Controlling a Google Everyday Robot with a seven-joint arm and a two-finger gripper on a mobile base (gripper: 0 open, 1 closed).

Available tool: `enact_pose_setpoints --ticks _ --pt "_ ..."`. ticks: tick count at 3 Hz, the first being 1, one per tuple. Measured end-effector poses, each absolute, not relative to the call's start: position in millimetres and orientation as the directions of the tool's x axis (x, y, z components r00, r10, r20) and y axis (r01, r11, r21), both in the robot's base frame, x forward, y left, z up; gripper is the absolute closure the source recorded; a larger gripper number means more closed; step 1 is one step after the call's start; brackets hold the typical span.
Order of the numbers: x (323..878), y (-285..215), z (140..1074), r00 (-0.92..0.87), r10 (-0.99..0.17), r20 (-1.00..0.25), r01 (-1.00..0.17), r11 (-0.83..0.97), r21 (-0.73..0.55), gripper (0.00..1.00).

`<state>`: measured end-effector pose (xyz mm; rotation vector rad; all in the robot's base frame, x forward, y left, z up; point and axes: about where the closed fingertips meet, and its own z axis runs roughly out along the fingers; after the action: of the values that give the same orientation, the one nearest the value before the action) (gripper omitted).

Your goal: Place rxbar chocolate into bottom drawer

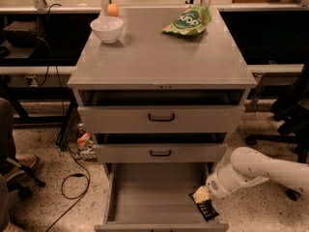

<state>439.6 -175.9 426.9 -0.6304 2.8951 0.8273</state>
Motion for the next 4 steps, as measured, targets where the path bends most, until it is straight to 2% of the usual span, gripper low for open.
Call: enact_pose_setpoints --ticks 1,2,4 --pt "439.6 -175.9 426.9 -0.914 -0.368 -0.172 -0.403 0.772 0.492 1.00" --pt "447.4 -147.7 392.4 -0.916 -0.346 -0.202 -0.398 0.727 0.559 1.00" --pt "447.5 -41.2 305.2 -0.921 -0.297 -0.254 -0.386 0.594 0.706 1.00"
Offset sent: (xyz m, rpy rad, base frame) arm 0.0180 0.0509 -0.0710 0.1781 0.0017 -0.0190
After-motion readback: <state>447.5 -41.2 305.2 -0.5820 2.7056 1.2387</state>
